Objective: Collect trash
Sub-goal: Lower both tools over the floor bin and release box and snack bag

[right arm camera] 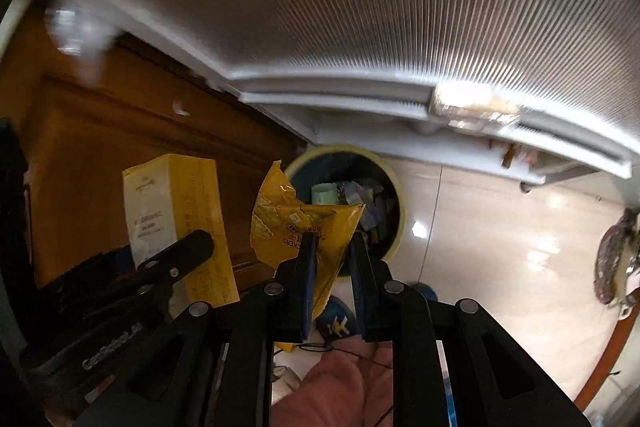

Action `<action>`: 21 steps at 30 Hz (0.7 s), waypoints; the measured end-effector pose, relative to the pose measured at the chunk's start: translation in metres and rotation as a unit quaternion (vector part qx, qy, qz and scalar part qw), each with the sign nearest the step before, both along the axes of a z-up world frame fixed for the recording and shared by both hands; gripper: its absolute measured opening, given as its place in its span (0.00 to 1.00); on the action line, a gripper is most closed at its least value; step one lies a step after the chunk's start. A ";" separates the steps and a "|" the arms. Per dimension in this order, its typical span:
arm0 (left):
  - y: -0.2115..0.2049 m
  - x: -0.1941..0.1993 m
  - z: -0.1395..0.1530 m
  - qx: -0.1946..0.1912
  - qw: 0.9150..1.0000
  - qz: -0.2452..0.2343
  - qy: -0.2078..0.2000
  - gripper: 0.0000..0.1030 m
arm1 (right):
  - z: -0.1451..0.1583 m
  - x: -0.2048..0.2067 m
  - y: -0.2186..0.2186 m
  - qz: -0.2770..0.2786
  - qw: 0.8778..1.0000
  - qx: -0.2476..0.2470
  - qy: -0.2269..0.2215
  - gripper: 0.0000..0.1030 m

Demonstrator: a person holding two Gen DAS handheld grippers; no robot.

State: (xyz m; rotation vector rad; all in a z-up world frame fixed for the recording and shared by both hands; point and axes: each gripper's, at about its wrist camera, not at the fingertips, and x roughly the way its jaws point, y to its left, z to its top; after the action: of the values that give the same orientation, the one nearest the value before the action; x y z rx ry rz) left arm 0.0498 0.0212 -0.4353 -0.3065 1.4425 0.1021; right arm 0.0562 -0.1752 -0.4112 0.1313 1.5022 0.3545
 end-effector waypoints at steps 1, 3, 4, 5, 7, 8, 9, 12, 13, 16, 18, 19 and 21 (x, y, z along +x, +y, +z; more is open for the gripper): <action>-0.005 0.003 -0.015 0.002 1.000 0.001 0.002 0.45 | -0.011 0.010 0.001 -0.003 1.000 -0.001 0.005 0.15; -0.004 0.008 -0.041 0.005 1.000 -0.002 0.006 0.46 | -0.046 0.017 0.004 -0.010 1.000 0.000 0.018 0.15; -0.002 0.012 -0.057 0.008 1.000 -0.003 0.008 0.46 | -0.063 0.019 0.007 -0.012 1.000 -0.003 0.022 0.15; -0.002 0.014 -0.069 0.010 1.000 -0.005 0.011 0.46 | -0.074 0.023 0.008 -0.014 1.000 -0.004 0.024 0.15; -0.001 0.015 -0.091 0.011 1.000 -0.008 0.017 0.49 | -0.101 0.024 0.013 -0.016 0.999 -0.005 0.030 0.15; -0.001 0.014 -0.099 0.010 1.000 -0.010 0.019 0.50 | -0.112 0.028 0.018 -0.016 0.999 -0.007 0.033 0.15; -0.001 0.014 -0.107 0.008 1.000 -0.012 0.019 0.53 | -0.126 0.029 0.021 -0.016 0.999 -0.007 0.040 0.19; 0.001 0.015 -0.126 0.016 0.999 -0.018 0.029 0.66 | -0.158 0.035 0.030 -0.020 0.998 -0.007 0.062 0.30; 0.002 0.015 -0.131 0.020 0.999 -0.019 0.033 0.71 | -0.167 0.036 0.032 -0.024 0.997 -0.008 0.070 0.32; 0.011 0.018 -0.144 0.018 0.999 -0.017 0.038 0.85 | -0.181 0.034 0.027 -0.035 0.996 -0.014 0.080 0.41; 0.014 0.018 -0.146 0.022 0.999 -0.023 0.037 0.85 | -0.184 0.034 0.021 -0.039 0.996 -0.014 0.078 0.48; 0.014 0.018 -0.146 0.025 0.999 -0.025 0.035 0.85 | -0.182 0.034 0.019 -0.040 0.996 -0.015 0.076 0.48; 0.016 0.019 -0.144 0.030 0.999 -0.029 0.032 0.85 | -0.178 0.032 0.018 -0.037 0.997 -0.018 0.071 0.48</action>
State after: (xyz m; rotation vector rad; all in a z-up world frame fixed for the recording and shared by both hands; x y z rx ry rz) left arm 0.0684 0.0373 -0.5797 -0.2124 1.5083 0.1088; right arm 0.0886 -0.1572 -0.5896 0.1857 1.6381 0.2635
